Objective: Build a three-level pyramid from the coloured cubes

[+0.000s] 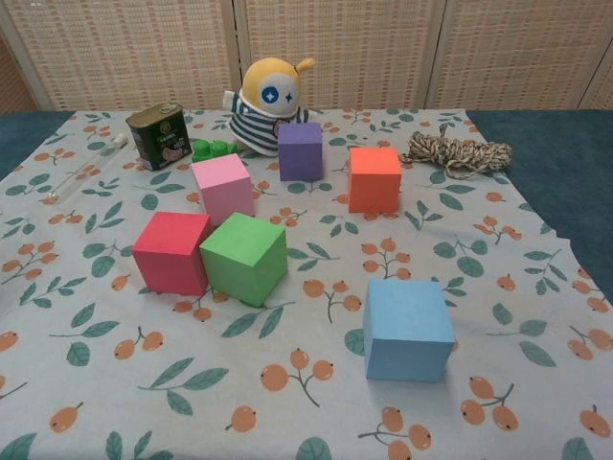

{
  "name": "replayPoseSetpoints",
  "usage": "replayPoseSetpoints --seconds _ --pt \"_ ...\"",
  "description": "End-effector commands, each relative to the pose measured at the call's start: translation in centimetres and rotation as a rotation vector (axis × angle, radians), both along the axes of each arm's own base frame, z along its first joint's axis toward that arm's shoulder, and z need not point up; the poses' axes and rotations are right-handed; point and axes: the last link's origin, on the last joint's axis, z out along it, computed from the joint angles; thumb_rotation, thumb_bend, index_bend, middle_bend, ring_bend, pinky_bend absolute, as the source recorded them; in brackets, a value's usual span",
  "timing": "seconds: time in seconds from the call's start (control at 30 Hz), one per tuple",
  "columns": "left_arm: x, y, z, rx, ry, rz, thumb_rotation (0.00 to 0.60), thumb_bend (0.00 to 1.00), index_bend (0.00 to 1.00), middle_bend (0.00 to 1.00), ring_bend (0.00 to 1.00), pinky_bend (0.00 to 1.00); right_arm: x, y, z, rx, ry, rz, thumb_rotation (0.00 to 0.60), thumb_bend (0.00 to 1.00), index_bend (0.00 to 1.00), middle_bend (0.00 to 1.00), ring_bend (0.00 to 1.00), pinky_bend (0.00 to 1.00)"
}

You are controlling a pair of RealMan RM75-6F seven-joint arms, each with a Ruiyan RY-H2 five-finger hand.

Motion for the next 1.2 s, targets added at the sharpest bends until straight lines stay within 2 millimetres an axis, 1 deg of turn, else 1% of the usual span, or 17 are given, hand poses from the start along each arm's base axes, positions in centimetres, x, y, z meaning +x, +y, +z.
replayPoseSetpoints --seconds 0.03,0.13,0.2,0.33,0.5,0.57,0.67,0.73,0.77,0.9,0.97,1.07,1.2 --pt "0.0 0.0 -0.1 -0.004 0.001 0.001 0.6 0.35 0.0 0.0 0.0 0.07 0.0 -0.1 -0.3 0.006 0.0 -0.004 0.6 0.32 0.0 0.0 0.0 0.0" --pt "0.1 0.1 -0.1 -0.007 -0.006 -0.002 0.6 0.35 0.0 0.0 0.0 0.07 0.2 -0.3 -0.8 0.021 0.004 0.0 0.6 0.32 0.0 0.0 0.0 0.0" --pt "0.1 0.2 -0.1 -0.011 -0.007 -0.001 0.6 0.35 0.0 0.0 0.0 0.07 1.0 -0.9 -1.5 0.049 -0.015 0.019 0.6 0.32 0.0 0.0 0.0 0.0" --pt "0.2 0.3 0.0 -0.014 -0.019 -0.006 0.6 0.35 0.0 0.0 0.0 0.07 3.9 -3.3 -2.8 0.142 -0.055 0.078 0.6 0.32 0.0 0.0 0.0 0.0" --pt "0.2 0.3 0.0 -0.023 -0.028 -0.006 0.6 0.35 0.0 0.0 0.0 0.07 9.7 -7.6 -5.0 0.259 -0.149 0.111 0.6 0.27 0.0 0.0 0.0 0.0" --pt "0.2 0.3 0.0 -0.027 -0.029 -0.003 0.6 0.35 0.0 0.0 0.0 0.07 12.2 -9.1 -6.3 0.348 -0.187 0.094 0.6 0.23 0.0 0.0 0.0 0.0" --pt "0.1 0.3 0.0 -0.032 -0.027 -0.003 0.6 0.35 0.0 0.0 0.0 0.07 15.7 -10.7 -8.0 0.466 -0.232 0.065 0.6 0.18 0.0 0.0 0.0 0.0" --pt "0.2 0.2 0.0 -0.037 -0.031 -0.006 0.6 0.35 0.0 0.0 0.0 0.07 17.5 -11.5 -9.1 0.492 -0.226 0.061 0.6 0.16 0.0 0.0 0.0 0.0" --pt "0.2 0.1 0.1 -0.04 -0.035 -0.008 0.6 0.35 0.0 0.0 0.0 0.07 18.7 -12.0 -10.0 0.51 -0.231 0.05 0.6 0.14 0.0 0.0 0.0 0.0" --pt "0.2 0.0 0.4 -0.04 -0.048 -0.011 0.6 0.35 0.0 0.0 0.0 0.07 22.2 -13.1 -12.7 0.553 -0.228 -0.012 0.6 0.12 0.0 0.0 0.0 0.0" --pt "0.1 0.0 0.6 -0.037 -0.054 -0.011 0.6 0.35 0.0 0.0 0.0 0.07 23.9 -13.4 -14.1 0.565 -0.22 -0.045 0.6 0.12 0.0 0.0 0.0 0.0" --pt "0.1 0.0 0.9 -0.035 -0.062 -0.011 0.6 0.35 0.0 0.0 0.0 0.07 25.8 -13.1 -15.9 0.594 -0.2 -0.08 0.6 0.1 0.0 0.0 0.0 0.0" --pt "0.0 -0.1 1.1 -0.036 -0.068 -0.013 0.6 0.35 0.0 0.0 0.0 0.07 28.0 -12.5 -17.8 0.612 -0.179 -0.098 0.6 0.08 0.0 0.0 0.0 0.0"
